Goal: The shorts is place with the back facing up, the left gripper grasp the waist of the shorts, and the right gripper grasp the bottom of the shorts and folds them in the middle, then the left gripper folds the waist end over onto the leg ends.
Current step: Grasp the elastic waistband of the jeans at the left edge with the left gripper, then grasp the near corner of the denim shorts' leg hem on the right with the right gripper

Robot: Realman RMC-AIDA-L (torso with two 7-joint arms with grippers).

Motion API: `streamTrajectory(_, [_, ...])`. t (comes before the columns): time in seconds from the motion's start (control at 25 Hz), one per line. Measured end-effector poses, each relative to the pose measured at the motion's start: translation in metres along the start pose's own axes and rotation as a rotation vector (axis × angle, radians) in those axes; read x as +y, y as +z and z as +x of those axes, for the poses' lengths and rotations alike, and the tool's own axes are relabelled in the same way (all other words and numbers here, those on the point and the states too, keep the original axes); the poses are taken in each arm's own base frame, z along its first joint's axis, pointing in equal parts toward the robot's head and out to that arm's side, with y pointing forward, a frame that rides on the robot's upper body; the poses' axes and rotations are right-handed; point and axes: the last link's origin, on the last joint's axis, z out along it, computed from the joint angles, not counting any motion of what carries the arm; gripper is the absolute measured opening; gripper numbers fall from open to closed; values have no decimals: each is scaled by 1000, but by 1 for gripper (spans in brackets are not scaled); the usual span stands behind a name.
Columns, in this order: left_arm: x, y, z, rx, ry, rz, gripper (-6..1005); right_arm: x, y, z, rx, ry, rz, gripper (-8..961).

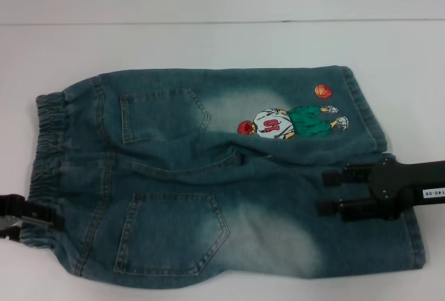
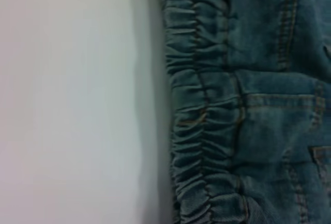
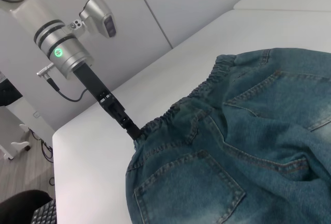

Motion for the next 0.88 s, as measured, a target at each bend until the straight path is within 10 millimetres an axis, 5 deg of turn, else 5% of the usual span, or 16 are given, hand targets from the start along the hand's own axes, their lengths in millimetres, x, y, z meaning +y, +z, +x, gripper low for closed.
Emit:
streamTrajectory(0.52, [7, -2, 5, 18, 64, -21, 777, 0, -3, 2, -8, 8, 3, 790])
streamTrajectory(0.88, [6, 0, 5, 17, 64, -22, 362, -1, -4, 1, -9, 7, 7, 791])
